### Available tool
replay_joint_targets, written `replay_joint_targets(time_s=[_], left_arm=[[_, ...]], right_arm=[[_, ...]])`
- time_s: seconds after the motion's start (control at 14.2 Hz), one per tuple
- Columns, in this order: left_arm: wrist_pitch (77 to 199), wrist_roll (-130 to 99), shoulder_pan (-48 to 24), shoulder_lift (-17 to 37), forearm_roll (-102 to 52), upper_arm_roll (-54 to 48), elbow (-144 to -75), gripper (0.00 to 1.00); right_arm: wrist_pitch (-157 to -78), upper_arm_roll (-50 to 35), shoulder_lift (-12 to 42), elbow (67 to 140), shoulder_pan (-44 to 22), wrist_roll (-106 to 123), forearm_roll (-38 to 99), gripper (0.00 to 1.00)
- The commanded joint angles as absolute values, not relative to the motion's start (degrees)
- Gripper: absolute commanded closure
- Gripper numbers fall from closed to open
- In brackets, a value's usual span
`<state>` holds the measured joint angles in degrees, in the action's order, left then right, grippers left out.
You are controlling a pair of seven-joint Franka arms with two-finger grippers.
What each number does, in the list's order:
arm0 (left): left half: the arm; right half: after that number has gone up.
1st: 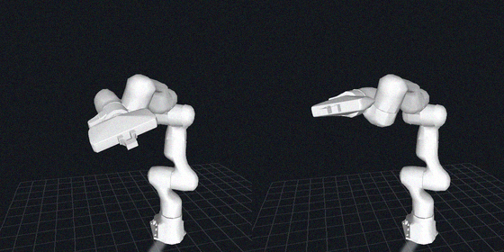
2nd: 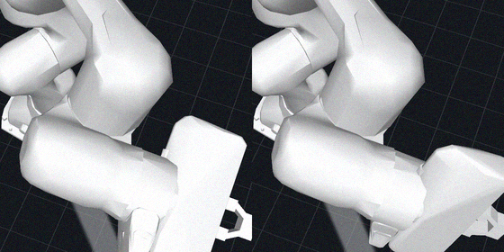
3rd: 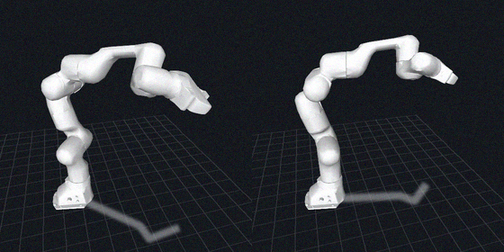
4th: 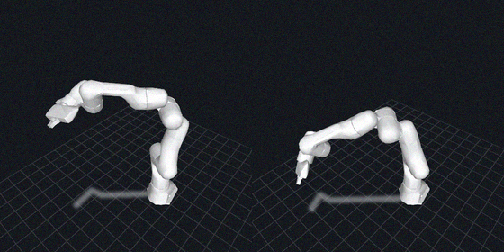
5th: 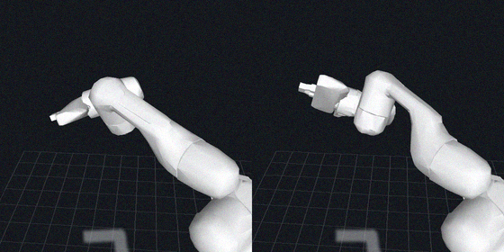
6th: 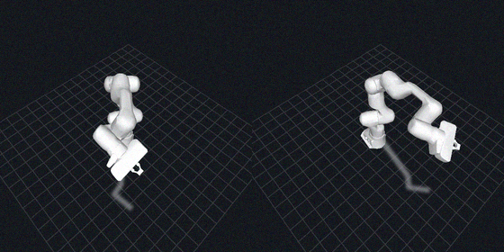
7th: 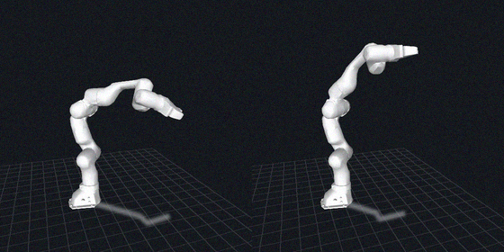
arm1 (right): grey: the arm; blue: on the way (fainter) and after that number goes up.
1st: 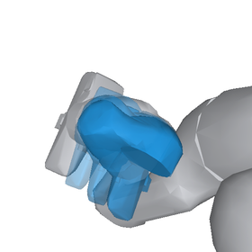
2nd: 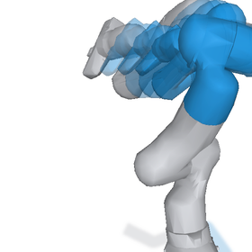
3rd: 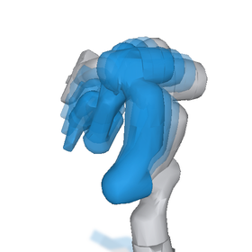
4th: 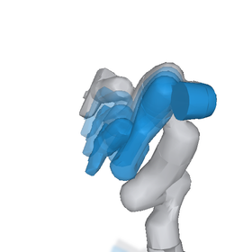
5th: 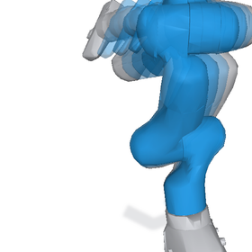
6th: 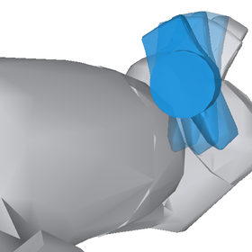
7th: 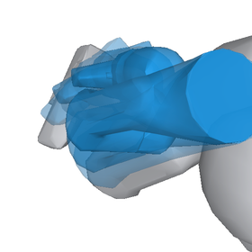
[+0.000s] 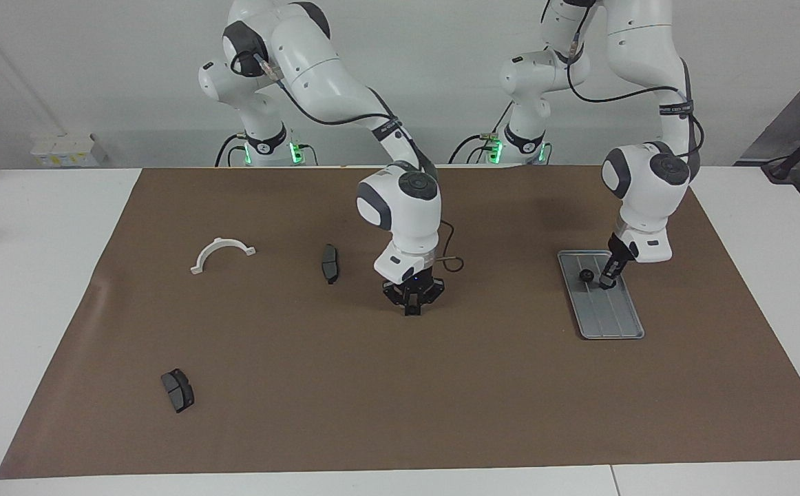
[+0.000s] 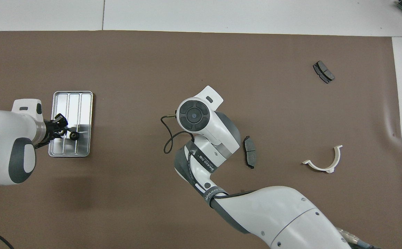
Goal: Place bearing gear from tray to pile
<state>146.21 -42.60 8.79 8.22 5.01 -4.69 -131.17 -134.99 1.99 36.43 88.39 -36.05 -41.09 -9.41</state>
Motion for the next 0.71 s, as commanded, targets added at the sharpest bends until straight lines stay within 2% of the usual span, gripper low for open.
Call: replay_joint_targets(time_s=[0.0, 0.07, 0.35, 0.64], left_arm=[[142.94, -40.27, 8.18, 7.30, 4.83, -5.10, -128.69, 1.00], [139.17, -37.82, 7.65, 7.03, 4.92, -5.45, -126.06, 1.00], [127.02, -36.56, -2.08, 8.08, 4.92, -5.54, -112.44, 1.00], [130.24, -40.93, -14.73, 8.79, 3.96, -5.71, -111.62, 1.00]], right_arm=[[-132.38, 1.67, 34.89, 87.20, -31.92, -38.78, -9.40, 1.00], [-130.88, 1.58, 33.85, 86.93, -29.56, -35.19, -8.71, 1.00], [-127.89, 1.32, 30.15, 87.01, -18.22, -19.47, -5.12, 1.00], [-124.63, 1.32, 29.01, 88.59, -8.64, -8.72, -2.99, 1.00]])
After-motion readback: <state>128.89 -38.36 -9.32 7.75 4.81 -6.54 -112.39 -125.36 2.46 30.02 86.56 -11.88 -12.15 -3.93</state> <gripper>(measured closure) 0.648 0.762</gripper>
